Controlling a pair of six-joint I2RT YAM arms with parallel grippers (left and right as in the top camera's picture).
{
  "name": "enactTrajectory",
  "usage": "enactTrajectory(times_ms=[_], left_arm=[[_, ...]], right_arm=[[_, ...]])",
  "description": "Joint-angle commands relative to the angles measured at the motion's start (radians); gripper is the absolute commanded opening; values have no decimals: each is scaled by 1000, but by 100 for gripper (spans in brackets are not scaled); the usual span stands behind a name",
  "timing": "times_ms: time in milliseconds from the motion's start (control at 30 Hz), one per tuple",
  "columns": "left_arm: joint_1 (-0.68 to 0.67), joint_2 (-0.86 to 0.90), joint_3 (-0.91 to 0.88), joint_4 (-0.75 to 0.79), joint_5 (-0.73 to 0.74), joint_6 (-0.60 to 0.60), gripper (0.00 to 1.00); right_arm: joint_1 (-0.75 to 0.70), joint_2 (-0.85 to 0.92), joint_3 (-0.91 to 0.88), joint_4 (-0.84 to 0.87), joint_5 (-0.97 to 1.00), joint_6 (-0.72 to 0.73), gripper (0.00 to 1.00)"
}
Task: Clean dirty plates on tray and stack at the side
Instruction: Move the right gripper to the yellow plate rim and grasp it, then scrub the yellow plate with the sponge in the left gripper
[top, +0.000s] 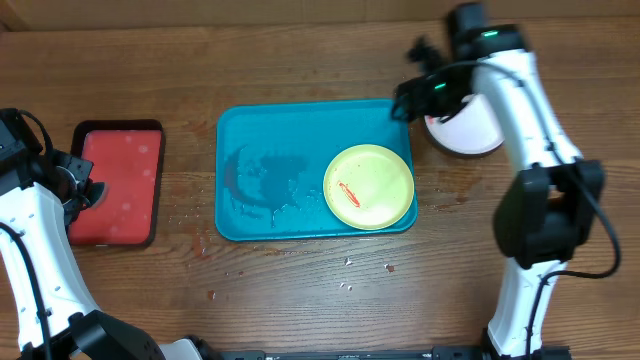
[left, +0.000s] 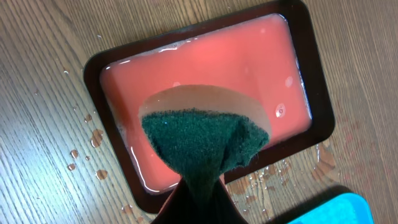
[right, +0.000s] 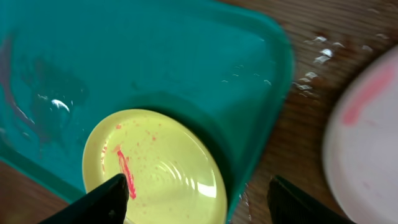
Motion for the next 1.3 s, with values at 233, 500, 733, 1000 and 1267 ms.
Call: enactTrajectory(times_ms=[233,500,733,1000,1267], left_arm=[[-8,8,-2,16,5,-2,5],[-13,8,-2,18,8,-1,5],[-40,8,-2,18,19,14,5],[-185,8,-2,67,161,167,4],[-416,8,-2,85,168,231,5]], right_arm=[[148,28,-262,155,309,-43,73],[148,28,-317,176,240,-57,52],[155,30,-323,197,93,63,20],[228,67,-323,263,131,325,42],[225,68,-323,122,220,299,41]])
